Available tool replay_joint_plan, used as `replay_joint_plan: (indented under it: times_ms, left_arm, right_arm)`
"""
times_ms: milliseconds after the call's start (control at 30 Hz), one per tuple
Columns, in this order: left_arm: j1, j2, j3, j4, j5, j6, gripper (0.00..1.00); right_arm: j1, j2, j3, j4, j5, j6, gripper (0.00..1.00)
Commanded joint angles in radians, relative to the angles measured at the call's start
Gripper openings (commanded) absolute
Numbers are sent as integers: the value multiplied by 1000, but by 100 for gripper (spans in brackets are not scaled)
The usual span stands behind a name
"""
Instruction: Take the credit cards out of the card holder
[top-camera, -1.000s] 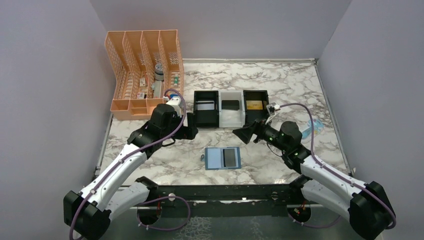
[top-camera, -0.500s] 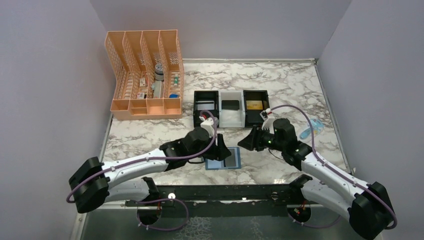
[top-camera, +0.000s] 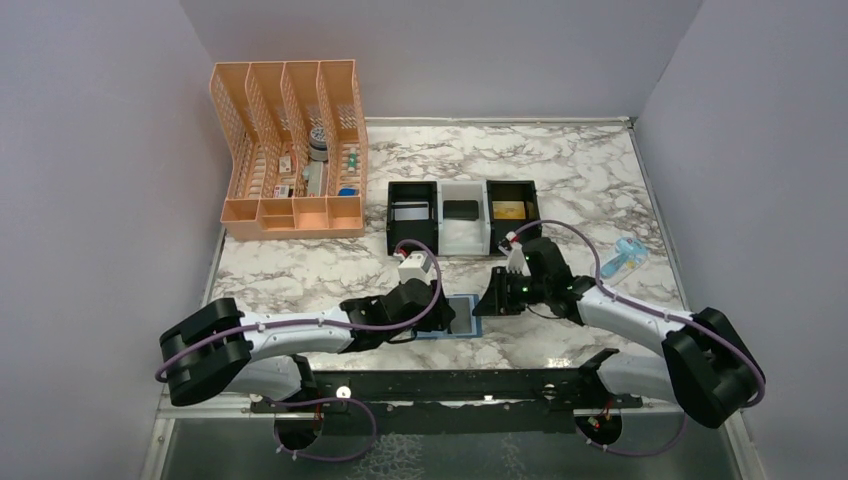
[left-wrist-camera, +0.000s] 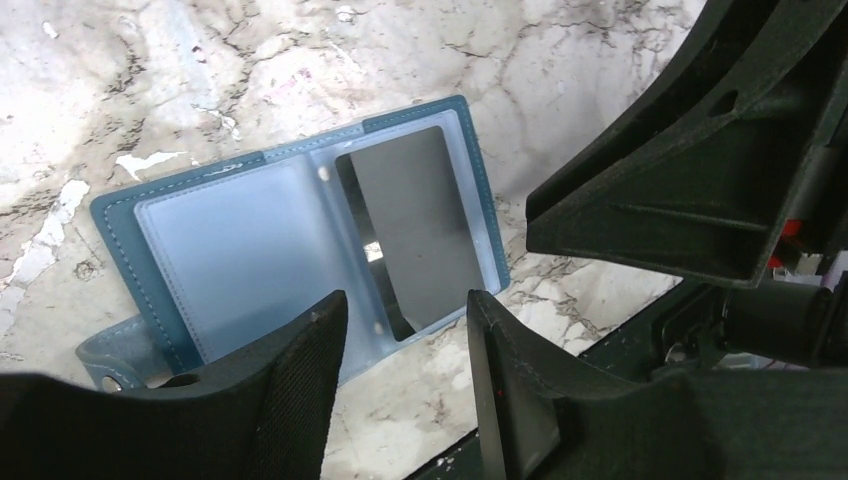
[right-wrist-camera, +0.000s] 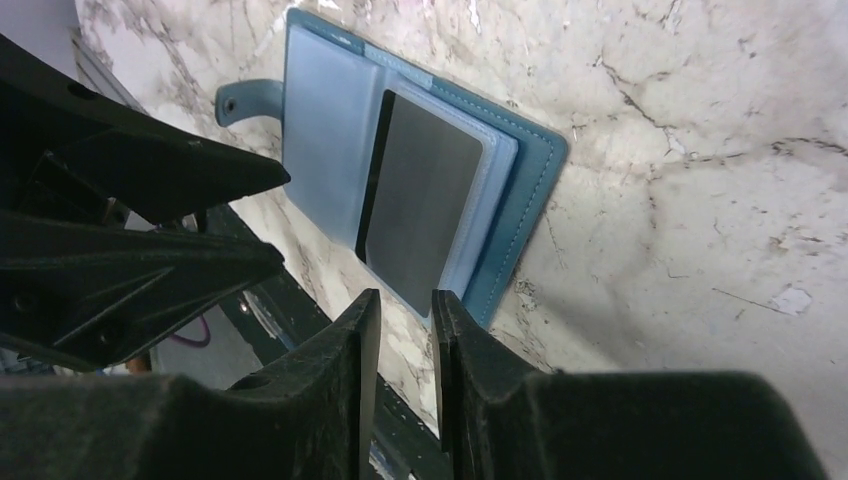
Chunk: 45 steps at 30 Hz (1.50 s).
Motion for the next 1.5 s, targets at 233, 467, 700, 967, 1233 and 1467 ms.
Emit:
replay_joint_plan:
  times_ms: [233,467,700,967,1233,1467]
  left_arm:
    - [-17,4,-72,136,-47,-49,44]
    - [-18,36,-70,159,-38,-35,44]
    - [-17,94,-60,171,-8,-28,43]
    - [-17,107,-67,177,-19,-50,38]
    - [-18,144,-73,213,-11,-86,30]
    - [-18,124,-110,236,-45,-133,24]
  right_arm:
    - [14,145,62,99,-98,-14,22]
    - [15,219,58,159,-97,2,22]
    - [16,287,21,192,-9,7,22]
    - [16,266,-31,211,10,19,22]
    - [16,298,-47,238,-25,24,22]
    - [16,302,-49,244,-27,27,22]
